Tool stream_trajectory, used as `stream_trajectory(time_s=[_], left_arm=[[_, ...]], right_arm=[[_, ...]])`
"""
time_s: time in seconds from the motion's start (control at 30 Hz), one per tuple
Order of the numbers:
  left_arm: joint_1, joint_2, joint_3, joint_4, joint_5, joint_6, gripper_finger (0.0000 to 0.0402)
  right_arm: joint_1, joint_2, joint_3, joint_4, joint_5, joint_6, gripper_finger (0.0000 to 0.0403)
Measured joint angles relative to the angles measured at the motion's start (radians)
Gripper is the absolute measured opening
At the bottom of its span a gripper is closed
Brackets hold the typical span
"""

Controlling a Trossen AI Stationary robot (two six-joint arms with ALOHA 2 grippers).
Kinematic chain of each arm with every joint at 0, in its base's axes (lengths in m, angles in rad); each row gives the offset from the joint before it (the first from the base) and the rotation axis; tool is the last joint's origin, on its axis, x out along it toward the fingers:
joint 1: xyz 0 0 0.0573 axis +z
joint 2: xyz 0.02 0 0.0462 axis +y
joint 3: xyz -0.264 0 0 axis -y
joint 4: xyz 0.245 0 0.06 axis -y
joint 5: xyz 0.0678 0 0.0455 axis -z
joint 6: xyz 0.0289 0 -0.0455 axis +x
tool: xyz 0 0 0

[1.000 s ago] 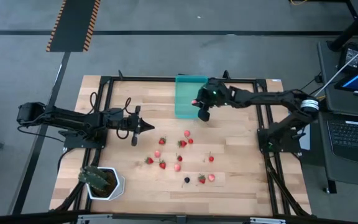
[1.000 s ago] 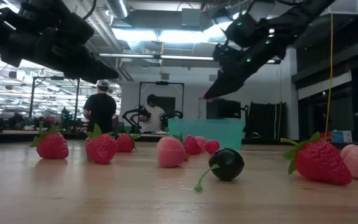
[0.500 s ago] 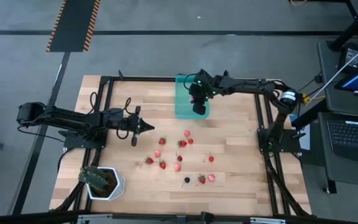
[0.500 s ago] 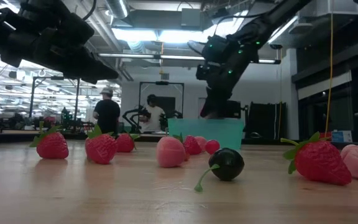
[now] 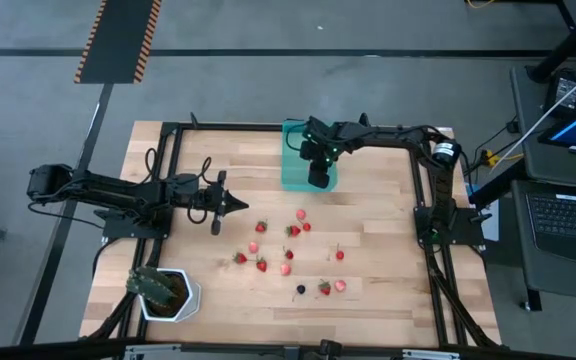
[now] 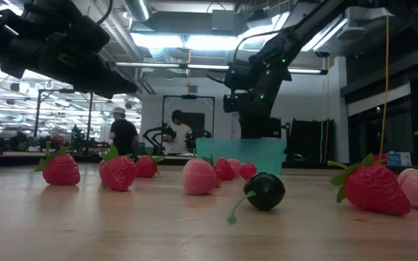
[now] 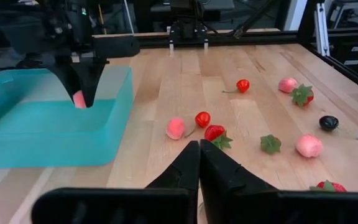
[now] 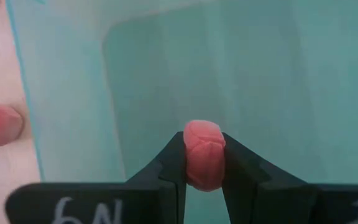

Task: Pick and placing Produce into tupperware
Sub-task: Put the pink peach into the blue bin, then put the red strawberry into the blue bin

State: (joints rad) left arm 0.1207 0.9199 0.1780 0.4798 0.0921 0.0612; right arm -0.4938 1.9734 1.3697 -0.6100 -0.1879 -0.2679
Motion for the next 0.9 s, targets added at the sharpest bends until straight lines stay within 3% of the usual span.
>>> stream_trajectory(time_s=[0.3,0.57,0.9], left_arm=[[0.0,0.001,0.0,-0.006,0.0,0.0,0.0004],[0.0,0.001,0.0,-0.026,0.0,-0.003,0.0005],[0.0,0.001,0.0,-0.038,0.0,-0.007,0.0017]], right_arm=[[0.0,0.001,0.0,-0.002,0.001,0.014,0.0073],[0.0,0.001,0.0,-0.002,0.002,0.051,0.0144],[0.0,0.0,0.0,0.011,0.002,0.058,0.0143]])
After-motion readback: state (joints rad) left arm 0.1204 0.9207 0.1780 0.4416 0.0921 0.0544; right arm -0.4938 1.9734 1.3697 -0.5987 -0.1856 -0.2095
